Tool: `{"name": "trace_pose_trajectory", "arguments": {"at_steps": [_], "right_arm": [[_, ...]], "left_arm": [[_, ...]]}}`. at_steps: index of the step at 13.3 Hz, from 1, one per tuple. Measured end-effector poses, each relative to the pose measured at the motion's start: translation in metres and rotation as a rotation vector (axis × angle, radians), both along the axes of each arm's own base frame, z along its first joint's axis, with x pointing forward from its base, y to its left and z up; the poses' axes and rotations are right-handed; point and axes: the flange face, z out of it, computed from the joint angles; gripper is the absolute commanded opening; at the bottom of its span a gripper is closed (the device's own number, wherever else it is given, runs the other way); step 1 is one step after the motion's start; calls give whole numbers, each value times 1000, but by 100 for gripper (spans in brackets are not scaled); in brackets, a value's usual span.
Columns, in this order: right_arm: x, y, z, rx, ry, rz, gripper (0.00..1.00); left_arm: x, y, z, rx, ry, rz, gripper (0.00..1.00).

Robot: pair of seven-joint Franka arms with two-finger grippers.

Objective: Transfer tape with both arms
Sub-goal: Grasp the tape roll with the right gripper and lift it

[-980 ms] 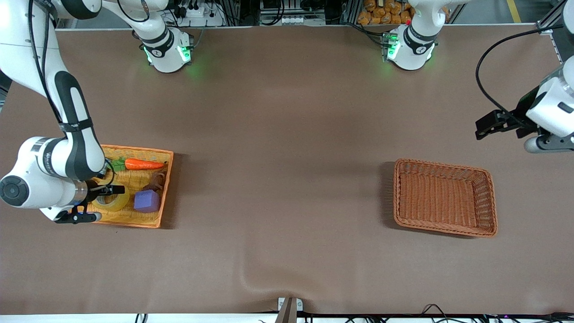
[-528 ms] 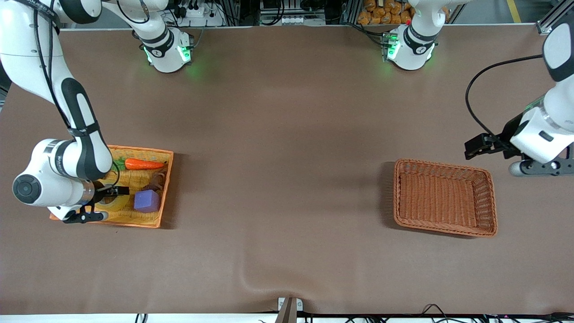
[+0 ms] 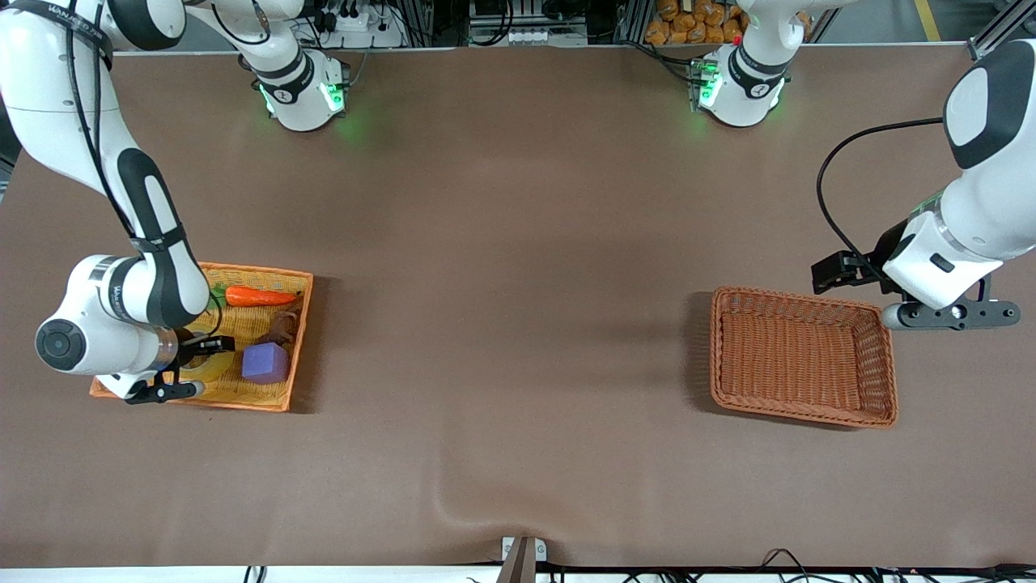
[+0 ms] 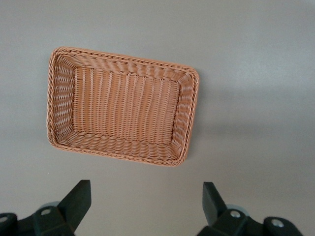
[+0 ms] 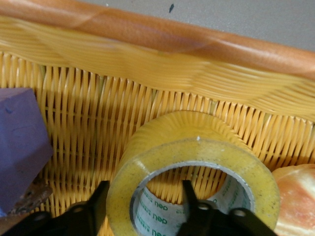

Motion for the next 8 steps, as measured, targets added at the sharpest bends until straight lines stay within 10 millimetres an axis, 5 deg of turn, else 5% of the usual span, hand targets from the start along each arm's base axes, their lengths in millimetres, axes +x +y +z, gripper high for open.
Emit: {"name": "trace_pose_trajectory", "arguments": {"at_steps": [2, 8], "right_arm": [[0, 3, 0, 4, 0, 9, 1], [3, 7, 2, 6, -7, 17, 3]], "left_arm": [[1, -1, 0, -1, -6, -1, 100], [-3, 5, 18, 0, -35, 10, 100]]}}
